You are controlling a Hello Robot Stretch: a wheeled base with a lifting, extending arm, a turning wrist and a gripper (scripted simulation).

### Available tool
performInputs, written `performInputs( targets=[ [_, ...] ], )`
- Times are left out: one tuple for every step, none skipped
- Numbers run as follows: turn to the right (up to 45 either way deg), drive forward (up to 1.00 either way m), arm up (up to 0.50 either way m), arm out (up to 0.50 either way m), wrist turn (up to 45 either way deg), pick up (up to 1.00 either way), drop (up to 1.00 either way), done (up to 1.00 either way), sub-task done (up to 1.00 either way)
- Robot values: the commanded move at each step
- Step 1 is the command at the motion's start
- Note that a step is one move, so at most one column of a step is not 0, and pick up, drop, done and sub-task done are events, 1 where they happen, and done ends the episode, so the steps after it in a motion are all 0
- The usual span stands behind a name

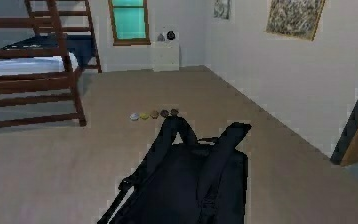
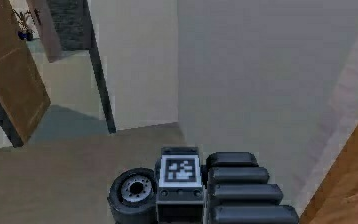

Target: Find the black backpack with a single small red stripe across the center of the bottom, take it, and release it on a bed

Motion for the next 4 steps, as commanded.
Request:
performInputs(
  targets=[
    [0.0, 0.15, 0.00, 0.00, 0.0, 0.00, 0.00, 0.00, 0.00],
    [15.0, 0.00, 0.00, 0.00, 0.0, 0.00, 0.00, 0.00, 0.00],
    [0.0, 1.00, 0.00, 0.00, 0.0, 0.00, 0.00, 0.00, 0.00],
    [0.0, 1.00, 0.00, 0.00, 0.0, 0.00, 0.00, 0.00, 0.00]
  ],
)
